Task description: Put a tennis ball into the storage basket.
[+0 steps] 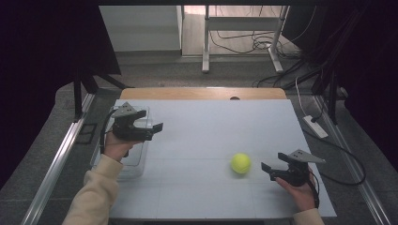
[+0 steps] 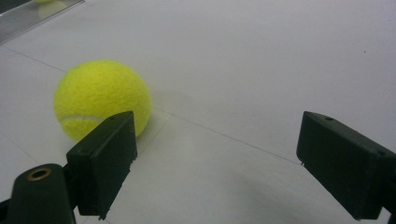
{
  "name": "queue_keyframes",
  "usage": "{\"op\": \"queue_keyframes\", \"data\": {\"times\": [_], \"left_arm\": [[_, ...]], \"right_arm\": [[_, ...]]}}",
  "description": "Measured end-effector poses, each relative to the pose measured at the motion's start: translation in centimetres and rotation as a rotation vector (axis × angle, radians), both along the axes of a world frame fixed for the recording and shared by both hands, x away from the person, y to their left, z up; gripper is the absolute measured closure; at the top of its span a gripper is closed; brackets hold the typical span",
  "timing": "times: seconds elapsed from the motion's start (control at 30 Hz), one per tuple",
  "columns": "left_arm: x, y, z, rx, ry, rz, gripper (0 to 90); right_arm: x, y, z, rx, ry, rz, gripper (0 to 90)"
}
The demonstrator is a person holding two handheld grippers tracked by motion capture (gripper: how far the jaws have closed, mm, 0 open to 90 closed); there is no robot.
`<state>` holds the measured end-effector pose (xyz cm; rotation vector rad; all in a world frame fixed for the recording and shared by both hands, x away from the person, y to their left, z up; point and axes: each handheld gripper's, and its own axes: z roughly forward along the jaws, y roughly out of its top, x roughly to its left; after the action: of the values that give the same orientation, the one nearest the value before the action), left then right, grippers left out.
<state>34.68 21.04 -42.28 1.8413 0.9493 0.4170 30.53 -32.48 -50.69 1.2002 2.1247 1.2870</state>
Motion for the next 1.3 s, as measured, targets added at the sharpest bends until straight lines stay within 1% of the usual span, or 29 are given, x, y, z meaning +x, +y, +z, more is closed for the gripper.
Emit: {"op": "queue_keyframes", "data": {"times": [0.1, 0.23, 0.3, 0.43, 0.6, 0.83, 1.1, 1.3], "left_arm": [[0.0, -0.6, -0.2, 0.001, 0.004, -0.016, 9.8], [-0.2, -1.6, -0.2, 0.002, -0.002, -0.044, 10.0], [-0.1, -1.9, -0.2, -0.002, -0.005, -0.052, 10.0], [0.1, -2.4, -0.4, -0.007, 0.007, -0.061, 10.0], [0.1, -3.3, -0.5, 0.009, 0.010, -0.085, 10.0], [0.2, -4.0, -0.4, 0.012, 0.016, -0.096, 10.2], [0.2, -5.3, -0.4, 0.019, 0.015, -0.125, 10.2], [0.3, -6.0, -0.5, 0.030, 0.024, -0.154, 10.2]], "right_arm": [[0.1, 0.0, 0.0, 0.003, 0.001, -0.001, 12.4], [0.0, 0.1, 0.0, -0.002, 0.004, 0.001, 12.4], [-0.1, 0.0, 0.0, 0.000, 0.000, 0.002, 12.3], [-0.3, 0.0, 0.0, 0.002, 0.005, 0.001, 12.3], [-0.5, 0.2, 0.1, 0.003, 0.000, 0.005, 12.3], [-0.6, 0.3, 0.1, -0.001, -0.001, 0.008, 12.3], [-0.8, 0.1, 0.2, 0.004, -0.006, 0.004, 12.3], [-0.7, 0.1, 0.2, 0.002, -0.001, 0.003, 12.3]]}}
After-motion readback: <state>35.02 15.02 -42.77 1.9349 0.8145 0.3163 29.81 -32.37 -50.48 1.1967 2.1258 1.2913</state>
